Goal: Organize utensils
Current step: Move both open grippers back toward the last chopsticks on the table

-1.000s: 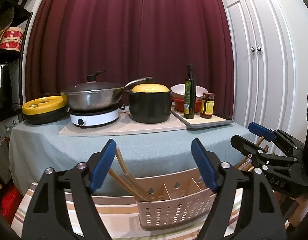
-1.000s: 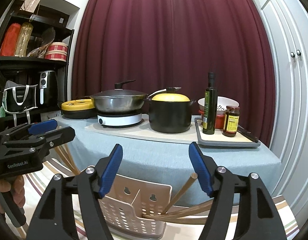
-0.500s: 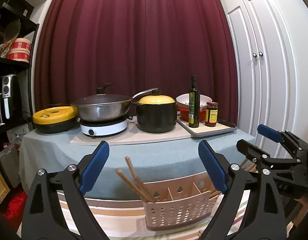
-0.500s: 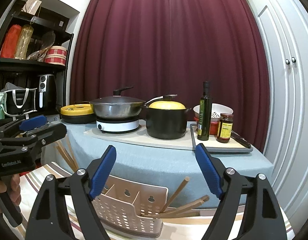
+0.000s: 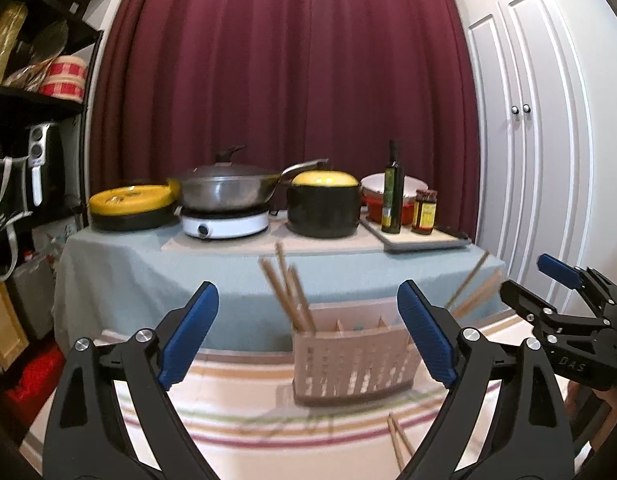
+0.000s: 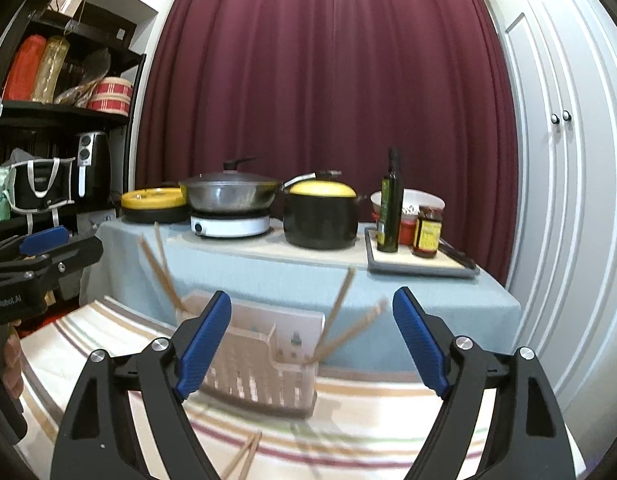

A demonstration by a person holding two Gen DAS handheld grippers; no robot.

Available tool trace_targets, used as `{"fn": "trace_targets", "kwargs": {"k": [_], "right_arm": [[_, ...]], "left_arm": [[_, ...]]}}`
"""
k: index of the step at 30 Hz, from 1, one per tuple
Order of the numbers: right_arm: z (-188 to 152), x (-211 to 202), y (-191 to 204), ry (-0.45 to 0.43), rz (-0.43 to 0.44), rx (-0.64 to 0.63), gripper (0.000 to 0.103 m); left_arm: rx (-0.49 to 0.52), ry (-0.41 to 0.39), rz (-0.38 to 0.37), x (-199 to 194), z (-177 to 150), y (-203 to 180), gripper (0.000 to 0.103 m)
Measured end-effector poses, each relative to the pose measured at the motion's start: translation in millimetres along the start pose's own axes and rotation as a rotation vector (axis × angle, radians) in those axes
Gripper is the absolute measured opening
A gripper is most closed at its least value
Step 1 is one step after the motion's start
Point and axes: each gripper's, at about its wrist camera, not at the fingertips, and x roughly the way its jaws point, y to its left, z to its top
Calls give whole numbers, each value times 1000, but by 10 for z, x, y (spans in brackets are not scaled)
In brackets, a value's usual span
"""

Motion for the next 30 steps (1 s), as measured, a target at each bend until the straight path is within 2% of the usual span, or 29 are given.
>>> {"fn": "trace_targets", "kwargs": {"k": [5,18,26,29,30], "right_arm": [[-270,-110,-1,66,-5,17,81],[-950,-399,38,192,-15,51,81],[-1386,-526,138,260,3,51,80],[-1492,-536,198,281,24,50,77],[-1536,-529,227,294,35,46,72]], "left_arm": [[-17,76,17,-122,-304,38,89],[11,200,46,-464,-955,20,89],[5,286,57,-517,-1385,-2,89],[-1,311,58,-507,-1497,-12,89],[-1,322,56,-497,-1535,-15,89]]}}
